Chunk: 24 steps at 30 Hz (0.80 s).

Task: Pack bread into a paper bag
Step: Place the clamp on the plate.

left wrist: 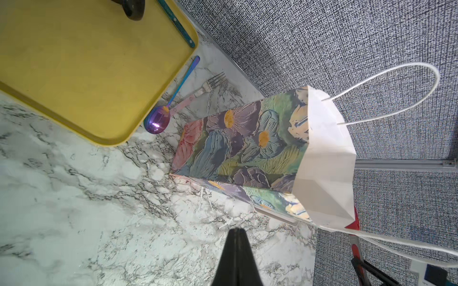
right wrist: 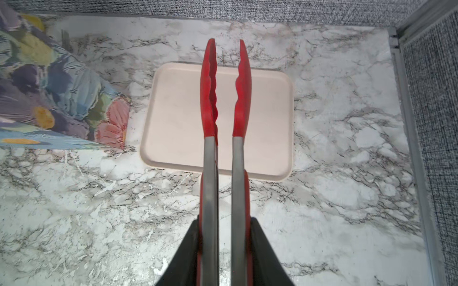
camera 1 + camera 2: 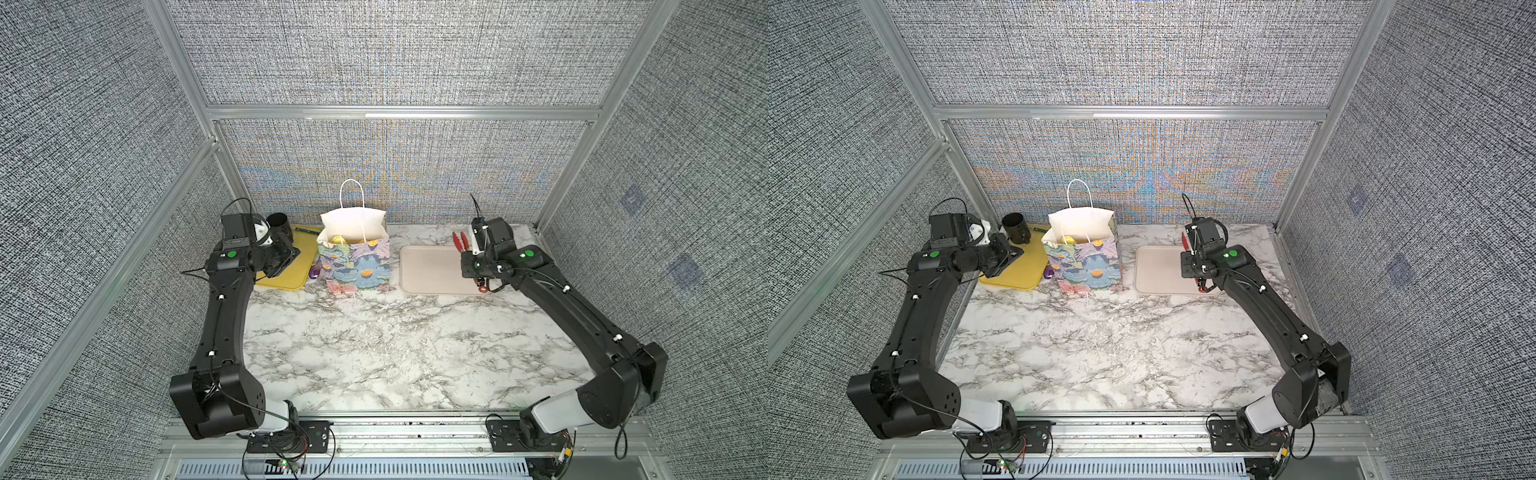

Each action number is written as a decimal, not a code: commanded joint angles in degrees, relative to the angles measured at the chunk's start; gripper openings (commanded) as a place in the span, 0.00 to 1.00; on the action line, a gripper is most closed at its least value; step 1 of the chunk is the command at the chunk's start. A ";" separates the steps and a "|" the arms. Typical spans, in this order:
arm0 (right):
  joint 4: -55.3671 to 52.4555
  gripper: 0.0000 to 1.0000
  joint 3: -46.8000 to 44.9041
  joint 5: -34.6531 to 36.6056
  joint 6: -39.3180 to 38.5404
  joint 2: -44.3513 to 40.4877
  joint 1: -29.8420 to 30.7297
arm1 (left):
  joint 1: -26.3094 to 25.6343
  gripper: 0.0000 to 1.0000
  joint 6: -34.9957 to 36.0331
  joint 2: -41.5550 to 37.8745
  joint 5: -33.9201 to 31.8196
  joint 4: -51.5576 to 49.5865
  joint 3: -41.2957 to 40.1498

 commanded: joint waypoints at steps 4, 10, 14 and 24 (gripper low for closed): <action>1.41 0.32 -5.65 -2.41 4.68 -3.48 0.14 | 0.12 0.02 4.45 -5.66 -5.76 1.84 -2.99; 3.23 0.32 -10.17 -1.78 5.02 -5.68 0.06 | 0.99 0.02 5.38 -7.77 -10.90 -0.98 -4.19; 2.81 0.32 -7.50 -1.38 4.37 -4.63 0.07 | 1.16 0.02 6.29 -8.68 -8.79 -0.18 -4.33; 2.66 0.32 -2.30 -1.30 2.15 0.09 -0.03 | 1.22 0.03 6.94 -10.66 -11.59 -0.60 -4.24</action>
